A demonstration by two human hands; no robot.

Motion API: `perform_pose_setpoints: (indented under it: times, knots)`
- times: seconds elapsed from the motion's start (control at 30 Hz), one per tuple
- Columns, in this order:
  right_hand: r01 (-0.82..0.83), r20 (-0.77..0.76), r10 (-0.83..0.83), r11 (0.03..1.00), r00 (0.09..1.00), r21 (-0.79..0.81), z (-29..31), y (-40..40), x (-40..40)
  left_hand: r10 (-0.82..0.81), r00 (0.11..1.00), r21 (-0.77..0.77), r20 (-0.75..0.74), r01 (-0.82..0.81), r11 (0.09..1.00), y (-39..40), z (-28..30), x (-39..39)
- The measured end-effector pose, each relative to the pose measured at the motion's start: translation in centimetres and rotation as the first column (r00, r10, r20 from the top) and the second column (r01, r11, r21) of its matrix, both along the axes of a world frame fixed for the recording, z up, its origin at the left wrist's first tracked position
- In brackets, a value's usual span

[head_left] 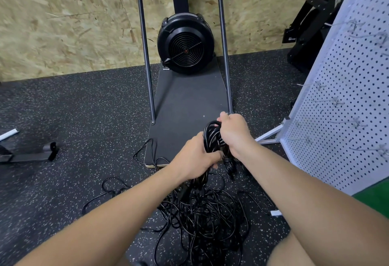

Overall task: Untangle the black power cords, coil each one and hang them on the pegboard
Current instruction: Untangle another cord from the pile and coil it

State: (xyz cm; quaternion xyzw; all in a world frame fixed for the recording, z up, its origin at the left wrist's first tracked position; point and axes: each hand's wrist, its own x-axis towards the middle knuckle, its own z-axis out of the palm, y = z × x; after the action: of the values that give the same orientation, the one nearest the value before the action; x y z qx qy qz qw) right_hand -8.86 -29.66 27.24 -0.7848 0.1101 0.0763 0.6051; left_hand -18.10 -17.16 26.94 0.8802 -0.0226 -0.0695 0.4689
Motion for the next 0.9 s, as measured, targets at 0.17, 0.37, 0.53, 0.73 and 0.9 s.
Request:
perform_pose_setpoints:
  times: [0.17, 0.37, 0.53, 0.73, 0.9]
  knots:
    - [-0.037, 0.216, 0.09, 0.971, 0.972, -0.238, -0.2, 0.4, -0.1, -0.002, 0.989, -0.26, -0.15, -0.038, 0.965, 0.3, -0.2, -0.4]
    - [-0.228, -0.065, 0.239, 0.963, 0.969, 0.144, 1.1, -0.8, -0.2, -0.024, 0.939, -0.53, -0.342, -0.172, 0.83, 1.3, -1.6, -1.0]
    - [-0.503, -0.144, 0.566, 0.803, 0.812, 0.321, 4.0, -4.4, -0.1, 0.041, 0.941, -0.59, -0.336, -0.244, 0.77, 2.8, -2.0, 0.5]
    - [-0.426, 0.053, 0.423, 0.902, 0.905, 0.07, 4.0, -6.2, 1.6, 0.071, 0.966, -0.601, -0.25, -0.213, 0.77, 1.3, -2.0, 2.4]
    - [-0.356, 0.077, 0.361, 0.932, 0.929, -0.065, 1.0, -8.9, 3.7, 0.047, 0.968, -0.496, -0.245, -0.167, 0.852, -0.8, -4.4, 4.4]
